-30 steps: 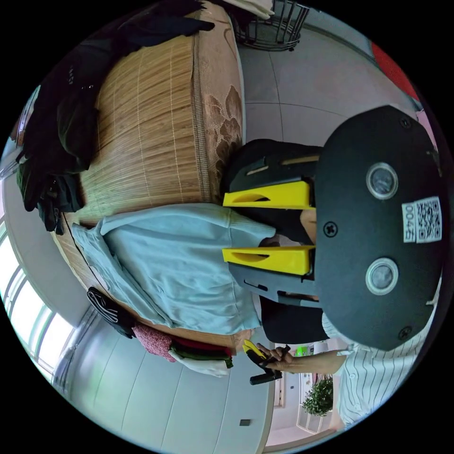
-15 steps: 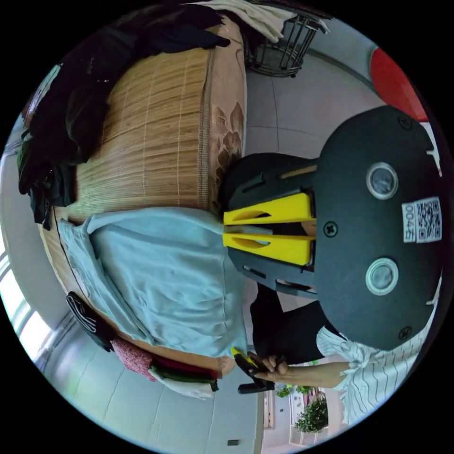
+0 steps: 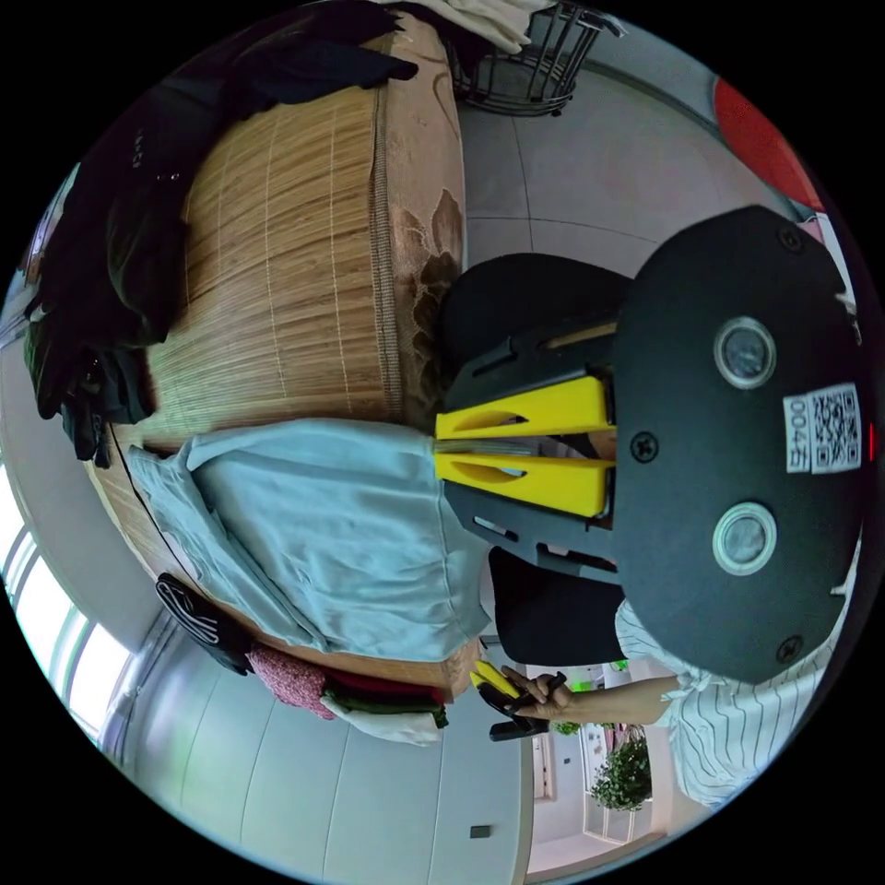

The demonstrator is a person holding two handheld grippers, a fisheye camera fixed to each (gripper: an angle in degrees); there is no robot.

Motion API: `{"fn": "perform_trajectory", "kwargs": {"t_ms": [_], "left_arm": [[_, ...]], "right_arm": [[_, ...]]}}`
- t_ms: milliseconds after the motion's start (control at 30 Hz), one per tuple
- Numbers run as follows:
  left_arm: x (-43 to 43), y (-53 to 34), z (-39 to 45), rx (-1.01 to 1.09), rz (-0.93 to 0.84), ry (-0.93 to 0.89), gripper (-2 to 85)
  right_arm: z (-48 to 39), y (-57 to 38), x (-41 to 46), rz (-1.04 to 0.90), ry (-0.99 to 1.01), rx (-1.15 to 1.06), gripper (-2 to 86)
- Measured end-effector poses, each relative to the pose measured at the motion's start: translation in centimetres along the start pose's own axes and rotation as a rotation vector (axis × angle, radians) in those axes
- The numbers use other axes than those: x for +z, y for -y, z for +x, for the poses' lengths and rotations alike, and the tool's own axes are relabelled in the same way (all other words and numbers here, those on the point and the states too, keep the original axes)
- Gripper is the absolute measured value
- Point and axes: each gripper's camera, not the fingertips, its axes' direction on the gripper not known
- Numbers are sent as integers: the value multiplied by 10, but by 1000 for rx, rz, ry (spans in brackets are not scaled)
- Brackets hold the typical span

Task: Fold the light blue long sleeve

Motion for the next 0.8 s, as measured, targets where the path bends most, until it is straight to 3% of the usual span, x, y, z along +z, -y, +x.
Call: {"fn": "perform_trajectory", "kwargs": {"t_ms": [233, 500, 667, 800], "left_arm": [[65, 26, -11, -21, -106, 123, 170], [86, 17, -63, -95, -47, 34, 182], [93, 12, -87, -100, -34, -8, 119], [75, 9, -86, -51, -86, -68, 60]], "right_arm": [[31, -7, 1, -39, 44, 33, 91], [64, -10, 22, -138, 98, 45, 131], [91, -16, 18, -85, 285, 104, 42], [95, -28, -23, -15, 354, 103, 37]]}}
